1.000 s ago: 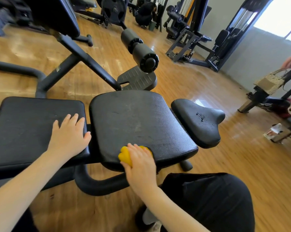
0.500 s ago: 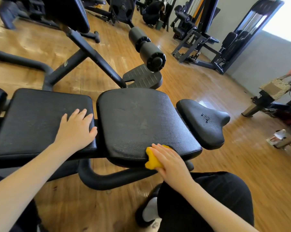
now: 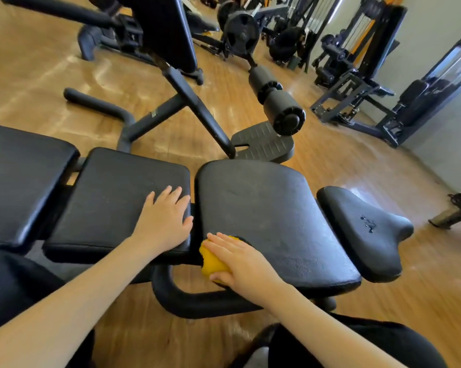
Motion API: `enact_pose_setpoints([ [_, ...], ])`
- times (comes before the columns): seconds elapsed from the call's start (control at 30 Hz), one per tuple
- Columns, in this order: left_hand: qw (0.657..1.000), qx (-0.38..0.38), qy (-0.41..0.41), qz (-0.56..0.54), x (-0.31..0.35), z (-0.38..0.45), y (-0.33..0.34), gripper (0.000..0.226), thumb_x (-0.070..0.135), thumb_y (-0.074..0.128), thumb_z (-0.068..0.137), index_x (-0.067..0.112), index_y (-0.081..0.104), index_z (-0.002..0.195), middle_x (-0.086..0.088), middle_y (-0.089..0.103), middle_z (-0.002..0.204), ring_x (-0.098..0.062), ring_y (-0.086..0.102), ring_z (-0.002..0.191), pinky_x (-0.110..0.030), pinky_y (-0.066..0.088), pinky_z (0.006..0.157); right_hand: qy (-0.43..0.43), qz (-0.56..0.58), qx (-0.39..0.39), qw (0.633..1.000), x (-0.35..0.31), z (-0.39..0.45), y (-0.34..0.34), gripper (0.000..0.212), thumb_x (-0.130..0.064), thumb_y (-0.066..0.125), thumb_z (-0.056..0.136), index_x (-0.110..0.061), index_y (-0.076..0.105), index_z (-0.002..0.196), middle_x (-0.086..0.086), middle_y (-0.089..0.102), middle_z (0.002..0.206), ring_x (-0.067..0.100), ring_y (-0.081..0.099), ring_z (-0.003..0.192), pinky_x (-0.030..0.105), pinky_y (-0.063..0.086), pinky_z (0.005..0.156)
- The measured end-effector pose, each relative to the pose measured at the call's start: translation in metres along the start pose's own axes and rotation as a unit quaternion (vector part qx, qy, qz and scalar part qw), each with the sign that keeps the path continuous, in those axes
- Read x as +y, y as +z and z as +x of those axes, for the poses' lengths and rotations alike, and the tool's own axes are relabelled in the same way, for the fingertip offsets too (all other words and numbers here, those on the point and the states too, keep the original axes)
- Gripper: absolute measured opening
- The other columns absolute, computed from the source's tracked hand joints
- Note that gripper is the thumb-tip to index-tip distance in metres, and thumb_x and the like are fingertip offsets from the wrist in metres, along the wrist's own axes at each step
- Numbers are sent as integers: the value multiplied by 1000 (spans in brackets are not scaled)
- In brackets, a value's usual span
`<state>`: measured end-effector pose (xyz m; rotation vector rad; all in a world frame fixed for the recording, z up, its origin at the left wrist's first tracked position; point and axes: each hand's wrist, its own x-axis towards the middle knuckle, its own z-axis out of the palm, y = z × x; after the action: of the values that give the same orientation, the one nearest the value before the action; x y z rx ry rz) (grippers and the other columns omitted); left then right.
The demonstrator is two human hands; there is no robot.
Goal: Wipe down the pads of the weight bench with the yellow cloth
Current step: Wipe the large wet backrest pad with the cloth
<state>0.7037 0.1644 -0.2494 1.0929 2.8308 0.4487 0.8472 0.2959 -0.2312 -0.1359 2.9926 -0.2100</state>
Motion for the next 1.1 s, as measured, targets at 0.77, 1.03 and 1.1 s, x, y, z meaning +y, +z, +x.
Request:
enact_pose_setpoints([
  [0.77,999,20,-14,-24,-24,0,-4,66,47,34,93,11,16,145,-7,13,155,-21,6,142,-36,10,114,-241,36,-74,967,54,111,-15,51,-53,34,89,-14,58,111,1,64,109,18,56,106,36,28,111],
  [1.03,999,21,-12,-29,-25,-2,-7,65,44,34,93,11,14,146,-7,10,155,-21,4,143,-36,7,115,-258,79,-30,963,69,128,-18,43,-53,42,88,-20,60,110,-2,66,109,8,53,105,21,26,108],
  [1.1,999,20,-16,-27,-25,-3,-5,65,44,34,93,11,13,146,-6,10,155,-21,4,143,-36,7,115,-261,73,-28,962,73,143,-16,47,-56,41,87,-18,61,107,-1,67,105,9,53,101,22,27,107],
])
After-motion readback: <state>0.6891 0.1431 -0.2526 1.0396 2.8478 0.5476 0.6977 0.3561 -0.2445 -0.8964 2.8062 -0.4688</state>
